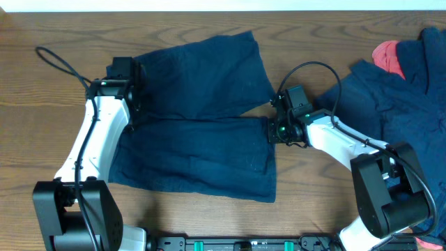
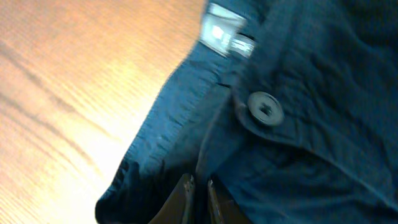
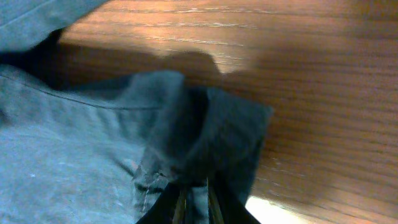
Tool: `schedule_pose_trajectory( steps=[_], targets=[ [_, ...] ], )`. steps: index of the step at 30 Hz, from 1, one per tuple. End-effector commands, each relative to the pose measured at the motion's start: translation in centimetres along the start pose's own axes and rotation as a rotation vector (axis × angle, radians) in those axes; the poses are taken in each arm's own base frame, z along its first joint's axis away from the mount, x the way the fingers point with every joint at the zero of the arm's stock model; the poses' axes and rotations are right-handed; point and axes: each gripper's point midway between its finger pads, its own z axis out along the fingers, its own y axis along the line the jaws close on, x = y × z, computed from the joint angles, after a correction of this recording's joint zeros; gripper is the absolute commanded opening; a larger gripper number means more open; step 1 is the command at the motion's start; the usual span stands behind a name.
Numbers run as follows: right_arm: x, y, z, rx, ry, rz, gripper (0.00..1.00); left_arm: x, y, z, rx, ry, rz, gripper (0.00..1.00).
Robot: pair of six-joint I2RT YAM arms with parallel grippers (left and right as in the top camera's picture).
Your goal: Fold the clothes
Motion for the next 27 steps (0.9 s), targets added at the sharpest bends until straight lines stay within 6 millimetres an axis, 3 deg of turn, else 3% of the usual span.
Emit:
schedule_pose_trajectory(
  steps=[1,7,15,18,21,23,25,27],
  targets=[
    [2.3,-5.5,1.4,0.181,0.065,0.080,0.12,0.4,1.6,1.1,-0.081,0.006,-0.086,0.09],
    [2.0,-6.7,1.1,0.190,0.064,0.114,0.11,0.9,1.5,2.9,-0.096,0.022,-0.082,0.10],
    [2.5,-7.3,0.9,0.220,0.082,0.116,0.11,0.7,2.7,4.4,-0.145,0.040,-0.107,0.09],
    [2.6,-7.3,0.9,0.221,0.084,0.117,0.11,1.1,1.7,4.5,-0.088,0.069,-0.099,0.10],
    [2.6,-7.3,0.9,0.221,0.084,0.117,0.11,1.7,-0.4,4.5,0.038,0.117,-0.026,0.10],
    [2.6,-7.3,0.9,0.221,0.084,0.117,0.11,2.0,-2.4,4.2,0.154,0.142,0.060,0.15],
    [2.6,-7.3,0.9,0.221,0.085,0.117,0.11,2.2,-3.4,4.0,0.216,0.153,0.100,0.44],
    [2.6,-7.3,0.9,0.221,0.086,0.117,0.11,2.3,-3.6,4.0,0.229,0.157,0.103,0.54]
  ],
)
